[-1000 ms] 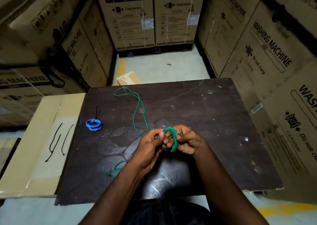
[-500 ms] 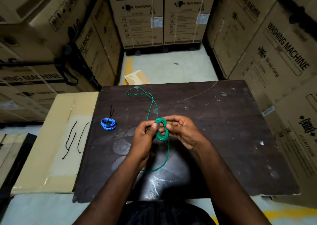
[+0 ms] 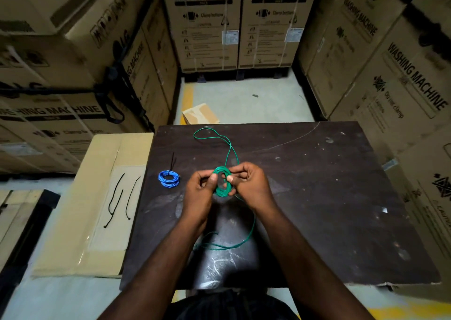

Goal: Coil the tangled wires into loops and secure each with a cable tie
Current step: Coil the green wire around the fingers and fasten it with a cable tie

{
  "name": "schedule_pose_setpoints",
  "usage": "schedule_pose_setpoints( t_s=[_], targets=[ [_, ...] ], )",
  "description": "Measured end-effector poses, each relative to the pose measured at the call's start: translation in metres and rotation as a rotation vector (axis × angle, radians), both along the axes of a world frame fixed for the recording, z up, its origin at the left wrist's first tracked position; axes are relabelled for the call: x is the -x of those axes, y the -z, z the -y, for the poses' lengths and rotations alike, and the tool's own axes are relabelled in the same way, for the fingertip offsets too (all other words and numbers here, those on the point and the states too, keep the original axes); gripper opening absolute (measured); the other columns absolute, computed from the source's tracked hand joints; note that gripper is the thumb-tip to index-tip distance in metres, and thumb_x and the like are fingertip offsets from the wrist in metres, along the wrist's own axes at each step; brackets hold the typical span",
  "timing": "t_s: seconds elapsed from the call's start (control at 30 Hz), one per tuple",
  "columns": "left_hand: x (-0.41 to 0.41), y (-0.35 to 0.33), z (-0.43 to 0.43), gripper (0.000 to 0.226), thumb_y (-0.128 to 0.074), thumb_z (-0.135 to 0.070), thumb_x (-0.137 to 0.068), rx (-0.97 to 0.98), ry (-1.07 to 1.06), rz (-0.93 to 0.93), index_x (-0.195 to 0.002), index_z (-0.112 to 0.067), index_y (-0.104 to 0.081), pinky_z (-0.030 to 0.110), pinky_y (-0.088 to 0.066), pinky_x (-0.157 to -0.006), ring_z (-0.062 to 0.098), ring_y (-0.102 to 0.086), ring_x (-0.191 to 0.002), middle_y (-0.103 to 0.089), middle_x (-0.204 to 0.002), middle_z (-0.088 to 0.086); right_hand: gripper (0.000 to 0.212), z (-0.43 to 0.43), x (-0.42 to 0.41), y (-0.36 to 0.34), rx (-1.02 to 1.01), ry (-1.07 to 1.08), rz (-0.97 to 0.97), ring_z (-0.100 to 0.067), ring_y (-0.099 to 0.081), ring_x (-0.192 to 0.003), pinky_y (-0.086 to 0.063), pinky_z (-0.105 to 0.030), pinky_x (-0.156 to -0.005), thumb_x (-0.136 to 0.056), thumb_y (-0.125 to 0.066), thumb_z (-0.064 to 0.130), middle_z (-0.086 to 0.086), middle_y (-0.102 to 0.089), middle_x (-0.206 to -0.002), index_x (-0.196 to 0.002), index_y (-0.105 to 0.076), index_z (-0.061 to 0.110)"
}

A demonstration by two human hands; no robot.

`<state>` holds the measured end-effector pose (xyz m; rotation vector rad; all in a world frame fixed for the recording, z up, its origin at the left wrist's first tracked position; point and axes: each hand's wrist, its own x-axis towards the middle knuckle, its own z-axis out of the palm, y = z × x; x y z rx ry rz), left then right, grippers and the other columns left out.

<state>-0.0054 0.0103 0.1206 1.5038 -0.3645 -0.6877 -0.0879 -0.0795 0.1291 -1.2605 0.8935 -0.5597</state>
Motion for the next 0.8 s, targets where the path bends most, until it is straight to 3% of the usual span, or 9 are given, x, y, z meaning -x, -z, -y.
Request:
schedule_pose_setpoints(
  t_s=[0.13,0.3,0.5,0.63,0.8],
  targets=[
    [-0.014,0.005,-0.009,0.010,-0.059,-0.010,-0.092,-0.001,-0.011,-0.015,-0.092,-0.019,-0.063,0.037,-0.048,-0.083,0.014,-0.060,-0.086,-0.069,-0.093,0.006,0.019,-0.010,-0.010,0.000,0.005,0.019,0.037,-0.005,-0.059,-0.043,-0.048,-0.018,-0.040,-0.083,-0.060,-0.013,-0.013,-0.062,-0.071,-0.082,-0.055,0.005],
    [-0.032,0.005,-0.021,0.010,-0.055,-0.008,-0.094,0.042,-0.003,-0.093,-0.098,-0.011,-0.063,0.044,-0.048,-0.089,0.024,-0.060,-0.090,-0.069,-0.097,0.013,0.014,-0.025,-0.018,0.000,-0.041,0.021,0.192,-0.013,-0.065,-0.057,-0.053,-0.022,-0.049,-0.080,-0.067,-0.009,-0.007,-0.072,-0.072,-0.092,-0.061,-0.007],
    [-0.054,0.007,-0.039,0.017,-0.055,-0.007,-0.094,0.039,-0.029,-0.129,-0.107,0.002,-0.060,0.043,-0.048,-0.088,0.026,-0.060,-0.089,-0.067,-0.098,0.018,0.014,-0.045,-0.041,0.004,-0.077,0.012,0.230,-0.015,-0.066,-0.061,-0.054,-0.023,-0.052,-0.080,-0.068,-0.007,-0.008,-0.073,-0.076,-0.089,-0.064,0.003],
    [-0.069,0.012,-0.053,0.011,-0.056,-0.006,-0.093,0.007,-0.062,-0.100,-0.102,-0.004,-0.062,0.042,-0.047,-0.086,0.021,-0.059,-0.086,-0.067,-0.093,0.012,0.017,-0.058,-0.058,0.012,-0.074,-0.018,0.219,-0.014,-0.066,-0.064,-0.054,-0.022,-0.054,-0.082,-0.066,-0.006,-0.011,-0.073,-0.081,-0.098,-0.066,-0.001],
    [-0.087,0.027,-0.072,0.007,-0.060,-0.010,-0.091,-0.009,-0.089,-0.103,-0.095,-0.013,-0.064,0.047,-0.048,-0.092,0.025,-0.060,-0.091,-0.067,-0.101,0.019,0.015,-0.079,-0.083,0.027,-0.076,0.027,0.172,-0.010,-0.065,-0.061,-0.054,-0.021,-0.052,-0.082,-0.065,-0.007,-0.010,-0.072,-0.082,-0.097,-0.067,-0.005]
  ],
)
